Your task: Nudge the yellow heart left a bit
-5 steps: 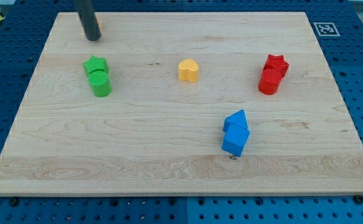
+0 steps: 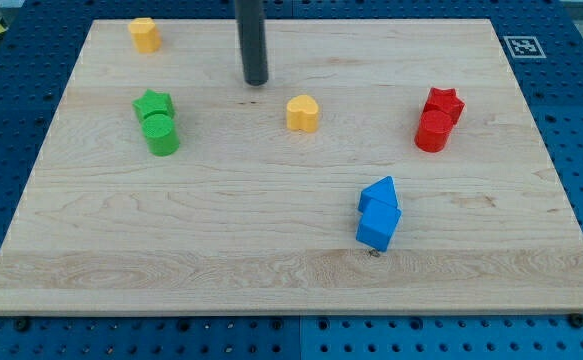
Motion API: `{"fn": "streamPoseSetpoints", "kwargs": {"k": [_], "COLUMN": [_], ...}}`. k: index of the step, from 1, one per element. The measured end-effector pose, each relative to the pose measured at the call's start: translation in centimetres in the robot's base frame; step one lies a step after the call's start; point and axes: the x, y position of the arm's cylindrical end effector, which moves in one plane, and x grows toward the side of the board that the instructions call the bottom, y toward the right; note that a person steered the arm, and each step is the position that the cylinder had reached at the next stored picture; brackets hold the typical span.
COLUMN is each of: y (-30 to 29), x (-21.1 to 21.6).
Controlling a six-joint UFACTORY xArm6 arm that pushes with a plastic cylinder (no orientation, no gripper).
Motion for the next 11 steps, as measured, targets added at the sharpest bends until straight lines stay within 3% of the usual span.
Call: {"fn": "streamPoseSetpoints", "kwargs": {"k": [4,9,11], "y": [9.4,2.6,-2.4], "x": [6.4,8.6,6.2]}}
